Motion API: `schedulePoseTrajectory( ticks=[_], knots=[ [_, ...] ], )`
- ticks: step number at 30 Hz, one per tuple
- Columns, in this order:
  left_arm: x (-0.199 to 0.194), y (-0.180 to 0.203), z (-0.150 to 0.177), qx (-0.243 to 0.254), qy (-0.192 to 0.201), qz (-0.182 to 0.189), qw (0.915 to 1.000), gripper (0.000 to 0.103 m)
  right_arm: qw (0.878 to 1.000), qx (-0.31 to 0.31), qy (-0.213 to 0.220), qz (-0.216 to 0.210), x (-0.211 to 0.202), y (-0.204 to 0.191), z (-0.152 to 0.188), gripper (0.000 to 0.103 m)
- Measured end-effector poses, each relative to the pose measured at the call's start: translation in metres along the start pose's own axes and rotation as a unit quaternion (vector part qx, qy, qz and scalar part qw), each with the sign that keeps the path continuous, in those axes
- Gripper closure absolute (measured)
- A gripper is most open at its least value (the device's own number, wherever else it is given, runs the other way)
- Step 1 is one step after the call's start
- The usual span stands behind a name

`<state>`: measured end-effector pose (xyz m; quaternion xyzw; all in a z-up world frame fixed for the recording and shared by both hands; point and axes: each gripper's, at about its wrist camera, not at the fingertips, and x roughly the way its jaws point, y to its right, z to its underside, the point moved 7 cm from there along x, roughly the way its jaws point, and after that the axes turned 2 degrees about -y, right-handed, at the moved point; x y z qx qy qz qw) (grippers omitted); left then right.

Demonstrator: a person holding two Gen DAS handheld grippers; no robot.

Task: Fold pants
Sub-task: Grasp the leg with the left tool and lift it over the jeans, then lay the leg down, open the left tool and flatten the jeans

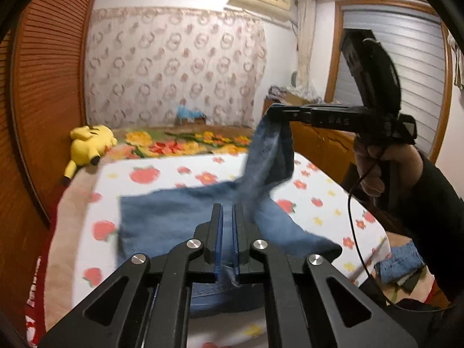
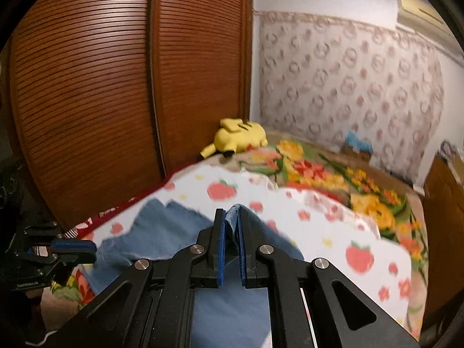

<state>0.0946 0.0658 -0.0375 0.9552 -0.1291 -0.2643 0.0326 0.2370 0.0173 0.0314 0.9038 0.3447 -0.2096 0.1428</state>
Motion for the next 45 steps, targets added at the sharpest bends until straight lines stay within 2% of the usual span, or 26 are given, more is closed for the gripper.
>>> schedulePoseTrajectory(
  ticks=[2, 8, 11, 13, 15, 17, 19, 22, 24, 30, 36, 38, 40, 42, 43, 45],
  knots=[
    [-0.005, -0.010, 0.000, -0.002, 0.002, -0.012, 0.9999, 0.100, 1.000, -0.009, 0.001, -0.008, 0.008, -0.007, -0.009, 0.095],
    [0.005, -0.034, 0.019, -0.030, -0.025, -0.019, 0.9990, 0.100, 0.999, -0.038, -0.015, -0.032, 0.045, -0.028, -0.020, 0.095],
    [0.010, -0.039, 0.025, -0.033, -0.034, -0.029, 0.9985, 0.093, 0.997, -0.052, -0.023, -0.047, 0.055, -0.022, -0.020, 0.095],
    [0.013, -0.045, 0.029, -0.037, -0.038, -0.034, 0.9980, 0.087, 0.996, -0.060, -0.027, -0.054, 0.057, -0.023, -0.019, 0.095],
    [0.011, -0.048, 0.034, -0.041, -0.042, -0.039, 0.9975, 0.065, 0.996, -0.068, -0.032, -0.057, 0.066, -0.023, -0.021, 0.095],
    [0.011, -0.051, 0.037, -0.044, -0.045, -0.041, 0.9972, 0.058, 0.995, -0.069, -0.041, -0.055, 0.067, -0.019, -0.010, 0.095],
    [0.013, -0.053, 0.040, -0.047, -0.049, -0.041, 0.9968, 0.057, 0.995, -0.060, -0.057, -0.061, 0.067, -0.013, -0.002, 0.095],
    [0.018, -0.055, 0.045, -0.054, -0.057, -0.040, 0.9961, 0.057, 0.995, -0.042, -0.071, -0.057, 0.073, -0.001, 0.003, 0.077],
    [0.022, -0.053, 0.049, -0.056, -0.062, -0.034, 0.9959, 0.057, 0.995, -0.034, -0.072, -0.057, 0.072, 0.002, 0.003, 0.072],
    [0.039, -0.038, 0.060, -0.053, -0.088, -0.017, 0.9945, 0.057, 0.997, -0.019, -0.070, -0.037, 0.048, 0.021, 0.020, 0.069],
    [0.056, -0.020, 0.073, -0.044, -0.110, 0.000, 0.9929, 0.057, 0.998, 0.003, -0.064, -0.023, 0.012, 0.029, 0.059, 0.069],
    [0.062, -0.018, 0.078, -0.042, -0.118, -0.001, 0.9921, 0.060, 0.998, 0.011, -0.062, -0.018, 0.003, 0.032, 0.069, 0.069],
    [0.066, -0.017, 0.082, -0.039, -0.125, -0.005, 0.9914, 0.071, 0.998, 0.020, -0.062, -0.015, -0.005, 0.034, 0.075, 0.068],
    [0.066, -0.015, 0.084, -0.035, -0.125, -0.003, 0.9916, 0.088, 0.998, 0.031, -0.061, -0.011, -0.013, 0.036, 0.084, 0.066],
    [0.064, -0.015, 0.083, -0.034, -0.121, -0.002, 0.9920, 0.089, 0.998, 0.035, -0.060, -0.011, -0.017, 0.036, 0.087, 0.065],
    [0.056, -0.014, 0.078, -0.032, -0.106, -0.005, 0.9938, 0.099, 0.997, 0.044, -0.058, -0.006, -0.024, 0.037, 0.093, 0.065]
  ],
)
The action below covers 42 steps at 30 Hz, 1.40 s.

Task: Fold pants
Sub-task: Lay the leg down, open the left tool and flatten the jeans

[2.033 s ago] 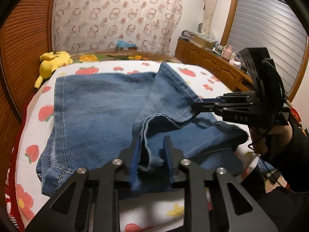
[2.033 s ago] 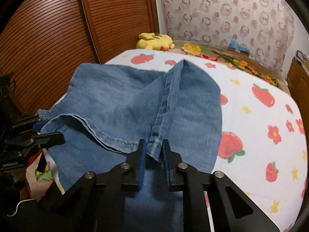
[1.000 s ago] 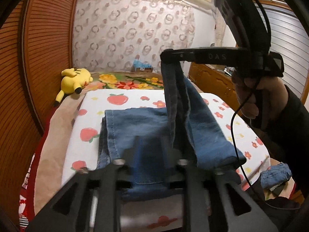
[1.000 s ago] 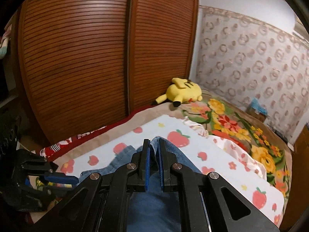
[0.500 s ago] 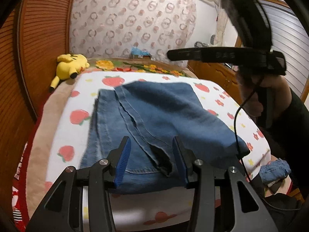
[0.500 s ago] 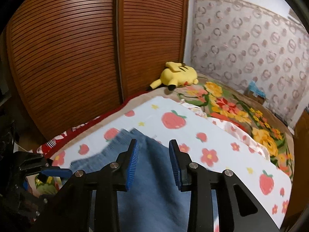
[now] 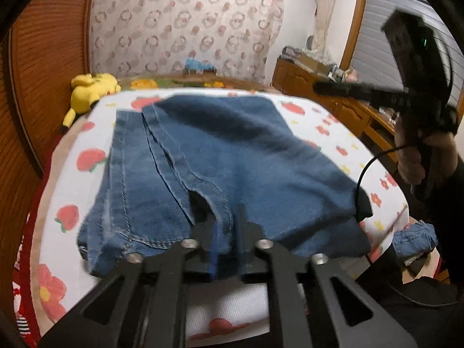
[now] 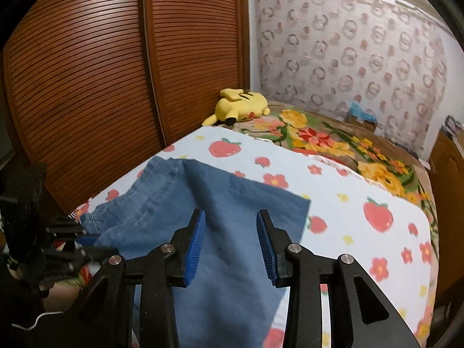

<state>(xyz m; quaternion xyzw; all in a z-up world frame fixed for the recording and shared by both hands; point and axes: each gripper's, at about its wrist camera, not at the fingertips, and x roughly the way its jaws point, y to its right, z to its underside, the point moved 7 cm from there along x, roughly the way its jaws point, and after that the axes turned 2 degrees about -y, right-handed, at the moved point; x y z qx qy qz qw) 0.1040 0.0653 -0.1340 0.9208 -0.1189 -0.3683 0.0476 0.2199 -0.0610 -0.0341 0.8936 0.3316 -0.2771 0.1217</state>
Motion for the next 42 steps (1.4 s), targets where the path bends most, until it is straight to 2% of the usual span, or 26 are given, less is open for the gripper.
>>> schedulePoseTrajectory(
  ticks=[4, 7, 15, 19, 23, 25, 27, 29, 35, 42],
  knots=[
    [-0.037, -0.004, -0.016, -0.012, 0.046, 0.010, 0.9988, 0.099, 1.000, 0.015, 0.006, 0.003, -0.016, 0.004, 0.012, 0.065],
    [-0.052, -0.013, -0.022, -0.014, 0.060, -0.007, 0.9981, 0.099, 1.000, 0.020, 0.007, 0.006, -0.025, 0.004, 0.019, 0.064],
    [-0.024, -0.040, 0.000, -0.028, 0.011, -0.039, 0.9988, 0.099, 1.000, 0.025, -0.002, 0.015, -0.049, -0.003, 0.040, 0.064],
    [-0.020, -0.038, 0.005, -0.028, 0.002, -0.042, 0.9987, 0.098, 0.999, 0.027, 0.017, 0.041, -0.080, 0.002, 0.040, 0.064],
    [-0.024, -0.037, 0.002, -0.026, 0.007, -0.048, 0.9985, 0.090, 0.996, 0.024, 0.040, 0.072, -0.124, 0.010, 0.036, 0.064],
    [-0.029, -0.034, -0.003, -0.023, 0.016, -0.050, 0.9983, 0.080, 0.995, 0.023, 0.049, 0.085, -0.145, 0.015, 0.038, 0.064],
    [-0.035, -0.031, -0.009, -0.020, 0.025, -0.053, 0.9981, 0.063, 0.994, 0.017, 0.051, 0.095, -0.158, 0.015, 0.043, 0.064],
    [-0.037, -0.026, -0.015, -0.016, 0.032, -0.055, 0.9979, 0.055, 0.993, 0.007, 0.050, 0.107, -0.164, 0.012, 0.050, 0.061],
    [-0.033, -0.007, -0.023, 0.003, 0.030, -0.053, 0.9981, 0.054, 0.993, -0.006, 0.061, 0.104, -0.157, 0.000, 0.066, 0.060],
    [-0.025, 0.014, -0.033, 0.017, 0.033, -0.045, 0.9983, 0.054, 0.993, 0.002, 0.096, 0.063, -0.145, 0.002, 0.067, 0.060]
  ],
)
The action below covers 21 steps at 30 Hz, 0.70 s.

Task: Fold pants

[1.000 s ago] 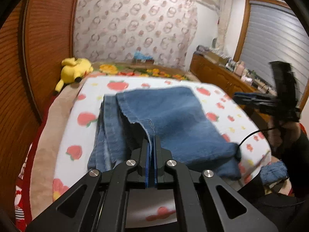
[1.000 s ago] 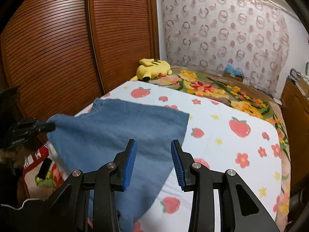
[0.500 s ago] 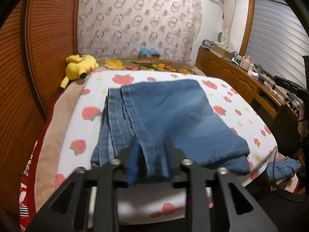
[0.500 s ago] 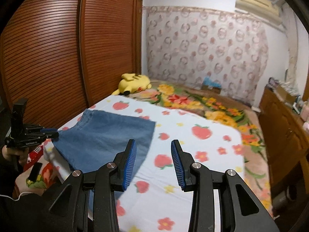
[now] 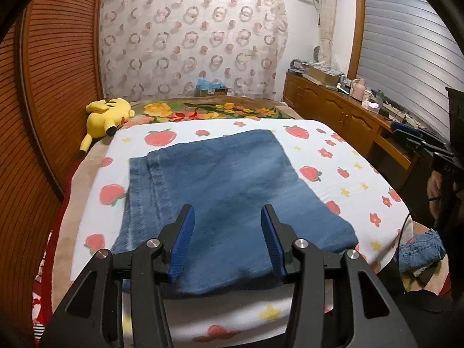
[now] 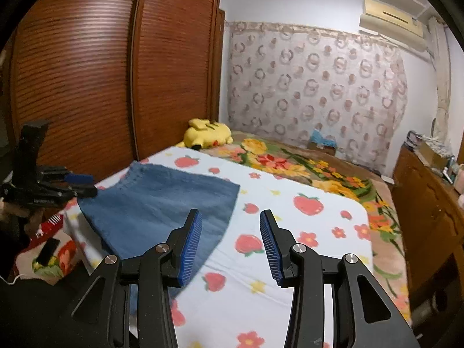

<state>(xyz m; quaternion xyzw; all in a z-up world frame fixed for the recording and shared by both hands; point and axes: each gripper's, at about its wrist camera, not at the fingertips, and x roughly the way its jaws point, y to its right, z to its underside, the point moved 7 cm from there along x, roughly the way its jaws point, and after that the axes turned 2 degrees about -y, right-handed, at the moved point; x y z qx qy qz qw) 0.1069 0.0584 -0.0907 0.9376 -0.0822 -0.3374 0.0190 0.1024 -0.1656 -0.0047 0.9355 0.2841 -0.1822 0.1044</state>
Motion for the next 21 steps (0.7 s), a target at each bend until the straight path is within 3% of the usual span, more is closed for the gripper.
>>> schedulePoseTrajectory(
  ticks=[10, 16, 21],
  knots=[
    [0.013, 0.029, -0.004, 0.017, -0.006, 0.022, 0.9996, 0.054, 0.998, 0.038, 0.043, -0.020, 0.006, 0.010, 0.000, 0.060],
    [0.016, 0.040, 0.001, 0.026, -0.012, 0.028, 0.9992, 0.054, 0.998, 0.042, 0.005, -0.048, 0.020, 0.003, 0.012, 0.060],
    [0.021, 0.045, 0.010, 0.031, -0.025, 0.031, 0.9988, 0.054, 0.997, 0.024, -0.053, -0.044, 0.031, -0.015, 0.032, 0.060]
  ],
)
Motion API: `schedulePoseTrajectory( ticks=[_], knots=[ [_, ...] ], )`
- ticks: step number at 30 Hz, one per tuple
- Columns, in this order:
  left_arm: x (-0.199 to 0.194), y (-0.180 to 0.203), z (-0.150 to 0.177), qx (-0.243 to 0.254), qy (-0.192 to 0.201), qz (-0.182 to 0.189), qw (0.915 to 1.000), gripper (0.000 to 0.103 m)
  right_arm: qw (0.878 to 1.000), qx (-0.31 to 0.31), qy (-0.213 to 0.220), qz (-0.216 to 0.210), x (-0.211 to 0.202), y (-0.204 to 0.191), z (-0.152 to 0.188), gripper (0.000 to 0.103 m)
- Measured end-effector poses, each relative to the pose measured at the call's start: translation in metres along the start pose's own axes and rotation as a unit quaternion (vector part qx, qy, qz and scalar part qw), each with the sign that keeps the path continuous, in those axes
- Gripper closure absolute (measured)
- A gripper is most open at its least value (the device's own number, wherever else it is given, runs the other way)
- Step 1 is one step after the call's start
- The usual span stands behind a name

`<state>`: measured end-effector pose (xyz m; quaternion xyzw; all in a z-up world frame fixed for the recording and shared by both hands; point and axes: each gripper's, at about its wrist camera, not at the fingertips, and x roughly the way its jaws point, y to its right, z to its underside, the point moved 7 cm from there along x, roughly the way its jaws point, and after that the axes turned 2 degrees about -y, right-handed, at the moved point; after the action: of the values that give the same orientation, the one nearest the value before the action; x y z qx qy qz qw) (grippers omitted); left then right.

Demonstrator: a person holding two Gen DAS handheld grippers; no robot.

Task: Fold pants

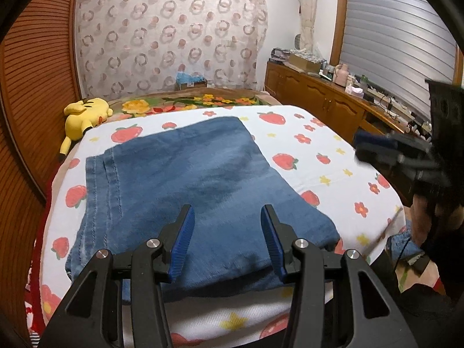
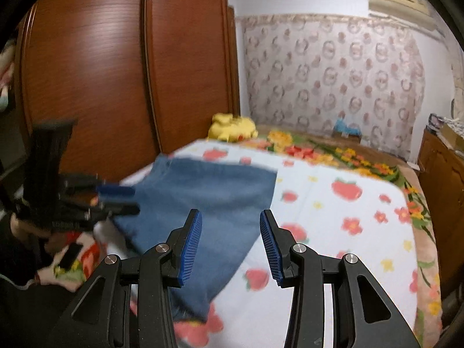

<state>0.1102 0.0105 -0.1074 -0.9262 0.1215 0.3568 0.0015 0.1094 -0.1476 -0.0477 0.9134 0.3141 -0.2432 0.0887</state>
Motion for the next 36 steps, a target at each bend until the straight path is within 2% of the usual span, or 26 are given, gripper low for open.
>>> schedulePoseTrajectory(
  ticks=[4, 7, 12, 17, 25, 29, 36],
  knots=[
    [0.005, 0.001, 0.009, -0.001, -0.009, 0.001, 1.0000, 0.054, 0.999, -0.003, -0.040, 0.010, 0.017, -0.007, 0.022, 0.060],
    [0.011, 0.001, 0.018, 0.000, -0.018, -0.003, 0.9998, 0.054, 0.998, 0.007, -0.059, -0.005, 0.025, -0.010, 0.030, 0.060],
    [0.021, -0.011, 0.032, -0.008, -0.035, -0.018, 0.9992, 0.054, 0.995, 0.038, -0.090, -0.008, 0.039, -0.002, 0.025, 0.060],
    [0.025, -0.022, 0.041, -0.019, -0.035, -0.016, 0.9991, 0.054, 0.990, 0.081, -0.113, -0.019, 0.052, 0.010, 0.020, 0.060],
    [0.026, -0.028, 0.046, -0.024, -0.020, -0.002, 0.9995, 0.054, 0.984, 0.131, -0.117, -0.025, 0.072, 0.030, 0.002, 0.060],
    [0.031, -0.031, 0.051, -0.029, -0.018, 0.003, 0.9994, 0.054, 0.982, 0.135, -0.134, -0.006, 0.084, 0.039, 0.004, 0.060],
    [0.032, -0.032, 0.051, -0.034, -0.014, 0.006, 0.9993, 0.054, 0.982, 0.137, -0.130, -0.004, 0.088, 0.032, 0.003, 0.060]
  ],
)
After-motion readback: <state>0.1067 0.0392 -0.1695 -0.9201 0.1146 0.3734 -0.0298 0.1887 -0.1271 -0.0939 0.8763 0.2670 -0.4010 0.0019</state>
